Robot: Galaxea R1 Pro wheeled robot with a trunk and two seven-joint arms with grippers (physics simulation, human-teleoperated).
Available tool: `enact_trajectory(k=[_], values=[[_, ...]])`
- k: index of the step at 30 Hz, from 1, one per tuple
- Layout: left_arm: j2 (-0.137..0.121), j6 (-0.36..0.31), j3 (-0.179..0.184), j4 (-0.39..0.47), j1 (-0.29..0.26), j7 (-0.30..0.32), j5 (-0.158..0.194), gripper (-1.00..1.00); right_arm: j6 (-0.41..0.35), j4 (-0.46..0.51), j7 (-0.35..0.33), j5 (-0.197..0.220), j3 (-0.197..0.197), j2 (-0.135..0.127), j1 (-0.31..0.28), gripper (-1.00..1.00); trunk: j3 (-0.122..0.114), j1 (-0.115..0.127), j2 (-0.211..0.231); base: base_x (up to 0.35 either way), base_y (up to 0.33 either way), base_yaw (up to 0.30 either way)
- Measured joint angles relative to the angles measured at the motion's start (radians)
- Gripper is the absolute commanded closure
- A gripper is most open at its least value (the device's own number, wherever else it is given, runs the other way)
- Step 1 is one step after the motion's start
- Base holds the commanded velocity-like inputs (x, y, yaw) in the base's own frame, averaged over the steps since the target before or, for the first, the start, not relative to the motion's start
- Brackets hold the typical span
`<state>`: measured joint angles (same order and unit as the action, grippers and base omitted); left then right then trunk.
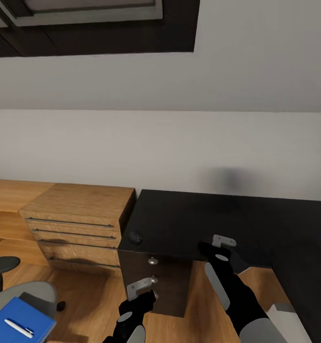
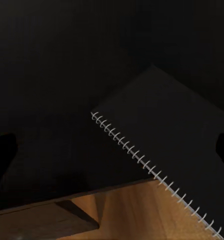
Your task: In the bedroom, organize the workspace by keeping the computer under the desk, ensuring the monitor is on the desk, placing the keyboard on the desk next to the monitor, placing the mouse on the desk next to the keyboard, moving the folder from the swivel chair onto the desk next to the mouse, stacking the notebook on top of the folder with the pen on top of the notebook, and positioning the swivel chair next to the desk.
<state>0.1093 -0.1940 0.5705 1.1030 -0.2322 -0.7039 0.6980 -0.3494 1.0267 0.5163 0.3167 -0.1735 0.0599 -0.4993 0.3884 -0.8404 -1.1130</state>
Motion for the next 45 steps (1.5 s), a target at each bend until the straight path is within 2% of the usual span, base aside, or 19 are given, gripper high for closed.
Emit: enact_trajectory(k=[5,7,12,14,16,24,25,26,29,37,45], values=[[0.0,0.0,0.0,0.0,0.0,0.0,-0.002,-1.0,0.0,-0.002,-0.003,0.001,-0.005,0.0,0.001,-1.0,0.0,0.0,0.0,0.3,0.0,0.154],[-0.001,0.002,-0.001,0.001,0.0,0.0,-0.004,-1.0,0.001,-0.002,-0.007,0.002,-0.073,-0.001,0.003,-1.0,0.0,0.0,0.0,0.296,0.0,0.276],[-0.004,0.004,-0.005,0.004,0.001,0.0,-0.005,-1.0,0.0,-0.002,-0.009,0.001,-0.118,-0.001,0.003,-1.0,0.0,0.0,0.0,0.135,0.0,0.278],[-0.004,0.004,-0.007,0.007,0.0,0.0,-0.005,-1.0,0.0,-0.003,-0.008,0.002,-0.171,-0.001,0.004,-1.0,0.0,0.0,0.0,0.028,0.0,0.278],[-0.005,0.004,-0.008,0.01,0.0,0.0,-0.005,-1.0,0.0,-0.005,-0.008,0.003,-0.206,-0.001,0.004,-1.0,0.001,0.0,0.0,0.013,0.0,0.278],[-0.007,0.006,-0.014,0.029,0.0,-0.005,-0.005,-1.0,0.0,-0.007,-0.009,0.004,-0.251,0.0,0.005,-1.0,0.005,0.0,0.0,0.003,0.0,0.278],[-0.008,0.006,-0.015,0.039,0.0,-0.005,-0.005,-1.0,0.0,-0.007,-0.009,0.005,-0.264,0.0,0.005,-1.0,0.005,0.0,0.0,0.0,0.0,0.275],[-0.01,0.006,-0.017,0.06,0.0,-0.006,-0.005,-1.0,0.001,-0.007,-0.009,0.007,-0.327,-0.001,0.005,-1.0,0.006,0.0,0.0,0.0,0.0,0.274],[-0.011,0.006,-0.017,0.065,0.001,-0.007,-0.005,-1.0,0.0,-0.007,-0.009,0.006,-0.357,-0.002,0.005,-1.0,0.008,0.0,0.0,0.0,0.0,0.273],[-0.011,0.006,-0.024,0.066,0.0,-0.007,-0.005,-1.0,0.0,-0.008,-0.014,0.006,-0.369,-0.002,0.006,-1.0,0.013,0.0,0.0,0.0,0.0,0.268],[-0.011,0.006,-0.025,0.066,0.001,-0.007,-0.005,-1.0,0.0,-0.014,-0.112,0.001,-0.368,-0.006,0.006,-1.0,0.018,0.0,0.0,0.0,0.0,0.263]])
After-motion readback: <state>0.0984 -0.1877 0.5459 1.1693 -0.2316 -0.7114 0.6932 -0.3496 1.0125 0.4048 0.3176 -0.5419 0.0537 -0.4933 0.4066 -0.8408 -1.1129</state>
